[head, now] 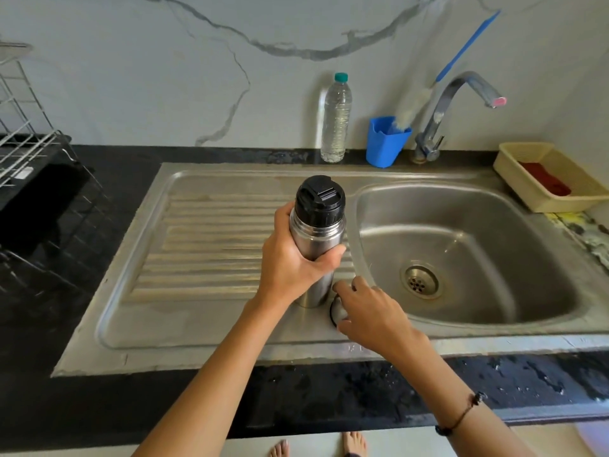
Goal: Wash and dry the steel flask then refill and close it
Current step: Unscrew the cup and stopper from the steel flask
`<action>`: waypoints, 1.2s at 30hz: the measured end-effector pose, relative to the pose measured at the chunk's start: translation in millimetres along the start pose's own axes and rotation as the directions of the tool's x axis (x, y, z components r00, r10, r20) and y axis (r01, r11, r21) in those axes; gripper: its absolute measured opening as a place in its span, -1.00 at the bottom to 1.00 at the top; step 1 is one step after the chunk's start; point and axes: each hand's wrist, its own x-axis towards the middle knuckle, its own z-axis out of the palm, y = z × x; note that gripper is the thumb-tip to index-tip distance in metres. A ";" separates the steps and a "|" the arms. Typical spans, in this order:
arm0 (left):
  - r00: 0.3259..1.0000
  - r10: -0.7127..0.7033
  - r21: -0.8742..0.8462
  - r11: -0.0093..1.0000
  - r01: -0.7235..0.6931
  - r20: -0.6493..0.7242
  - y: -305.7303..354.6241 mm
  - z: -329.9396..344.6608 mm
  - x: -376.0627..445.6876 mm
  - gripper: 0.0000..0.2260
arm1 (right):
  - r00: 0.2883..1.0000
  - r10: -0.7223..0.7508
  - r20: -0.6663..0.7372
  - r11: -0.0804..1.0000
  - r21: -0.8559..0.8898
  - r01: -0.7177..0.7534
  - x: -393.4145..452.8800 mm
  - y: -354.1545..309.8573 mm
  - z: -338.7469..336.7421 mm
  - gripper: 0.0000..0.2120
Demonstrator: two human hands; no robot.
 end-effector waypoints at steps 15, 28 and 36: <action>0.999 -0.028 0.031 0.999 0.029 -0.031 -2.1 1.3 0.7 -0.36 | 0.891 -0.129 -0.436 0.992 -0.059 0.115 -21.8 -37.5 -163.6 -0.82; 1.000 0.002 0.055 0.999 -0.002 0.006 -8.4 -4.4 1.4 -0.33 | 0.848 -0.192 -0.494 0.969 -0.233 0.084 3.7 -63.3 -154.1 -0.55; 0.999 0.029 0.035 0.999 -0.028 -0.024 -4.3 -7.5 6.7 -0.41 | 0.752 -0.372 -0.545 0.927 -0.255 0.274 21.1 -44.4 -145.0 -0.56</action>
